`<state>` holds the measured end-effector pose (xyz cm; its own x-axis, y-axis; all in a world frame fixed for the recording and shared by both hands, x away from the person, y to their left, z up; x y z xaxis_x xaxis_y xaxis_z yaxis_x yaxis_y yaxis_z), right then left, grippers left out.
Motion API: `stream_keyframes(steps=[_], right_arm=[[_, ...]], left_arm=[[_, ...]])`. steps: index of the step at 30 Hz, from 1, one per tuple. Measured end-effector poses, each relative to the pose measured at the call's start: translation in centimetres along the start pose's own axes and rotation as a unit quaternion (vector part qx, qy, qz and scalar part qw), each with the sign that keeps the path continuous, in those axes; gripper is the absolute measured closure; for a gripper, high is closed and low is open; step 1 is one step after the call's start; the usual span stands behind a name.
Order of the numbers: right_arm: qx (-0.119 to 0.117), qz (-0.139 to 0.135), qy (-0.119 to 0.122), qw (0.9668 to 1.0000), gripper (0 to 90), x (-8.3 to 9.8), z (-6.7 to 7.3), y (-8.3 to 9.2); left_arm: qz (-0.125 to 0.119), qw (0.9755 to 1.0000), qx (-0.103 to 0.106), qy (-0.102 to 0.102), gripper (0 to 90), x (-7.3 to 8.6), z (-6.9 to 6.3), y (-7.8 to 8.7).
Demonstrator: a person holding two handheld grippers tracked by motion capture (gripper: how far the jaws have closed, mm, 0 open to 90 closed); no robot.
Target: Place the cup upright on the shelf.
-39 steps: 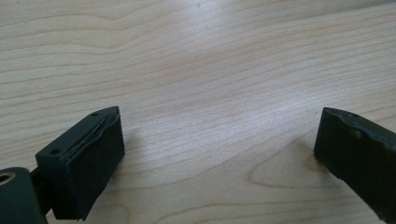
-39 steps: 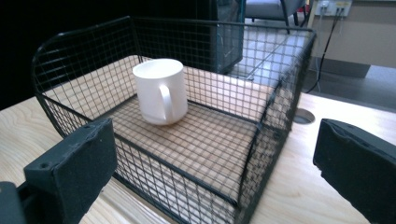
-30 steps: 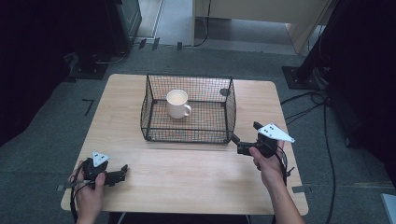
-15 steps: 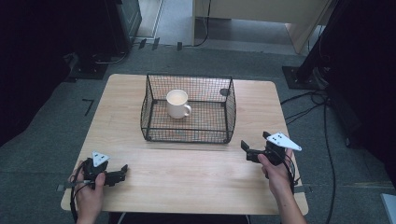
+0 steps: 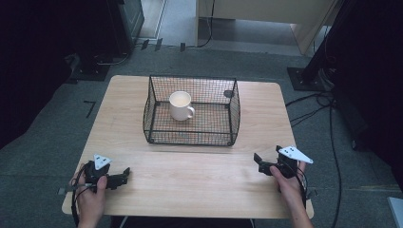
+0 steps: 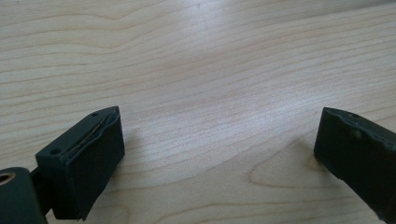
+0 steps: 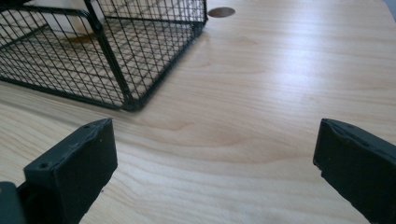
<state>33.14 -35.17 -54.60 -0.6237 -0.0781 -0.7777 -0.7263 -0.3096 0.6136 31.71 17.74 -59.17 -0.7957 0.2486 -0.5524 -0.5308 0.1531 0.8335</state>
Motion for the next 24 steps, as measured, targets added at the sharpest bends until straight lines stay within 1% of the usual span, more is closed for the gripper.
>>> stream_keyframes(steps=[4, 8, 12, 14, 19, 20, 22, 24], right_arm=[[0.01, 0.009, -0.005, 0.9999, 0.0, 0.9, -0.9, 0.2], [0.013, 0.016, -0.01, 0.9997, 0.0, 1.9, -1.5, 0.5], [0.024, 0.033, -0.006, 0.9991, 0.0, 2.9, -2.0, 0.7], [0.03, 0.043, -0.005, 0.9986, 0.0, 3.4, -2.3, 0.8], [0.043, 0.077, -0.015, 0.996, 0.0, 5.0, -3.2, 0.9], [0.041, 0.08, -0.022, 0.9957, 0.0, 5.2, -3.3, 1.1], [0.04, 0.082, -0.024, 0.9955, 0.0, 5.4, -3.5, 1.3], [0.042, 0.094, -0.029, 0.9943, 0.0, 5.9, -3.7, 1.5]], left_arm=[[0.0, 1.0, 0.0, 0.0, 2.1, 0.0, 0.0, 0.0], [0.0, 1.0, 0.0, 0.0, 2.1, 0.0, 0.0, 0.0], [0.0, 1.0, 0.0, 0.0, 2.1, 0.0, 0.0, 0.0], [0.0, 1.0, 0.0, 0.0, 2.1, 0.0, 0.0, 0.0], [0.0, 1.0, 0.0, 0.0, 2.1, 0.0, 0.0, 0.0], [0.0, 1.0, 0.0, 0.0, 2.1, 0.0, 0.0, 0.0], [0.0, 1.0, 0.0, 0.0, 2.1, 0.0, 0.0, 0.0], [0.0, 1.0, 0.0, 0.0, 2.1, 0.0, 0.0, 0.0]])
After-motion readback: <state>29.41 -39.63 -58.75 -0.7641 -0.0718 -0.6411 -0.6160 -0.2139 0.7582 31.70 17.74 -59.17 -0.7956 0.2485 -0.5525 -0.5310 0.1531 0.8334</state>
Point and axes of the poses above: each handheld gripper's, and its own axes: y roughly backward along the jaws, x roughly out of its underside, z roughly to its left, the point moved 10 cm from there along -y, roughly forward along the jaws, and after that the axes turned 10 degrees about z, right-handed, at the moved point
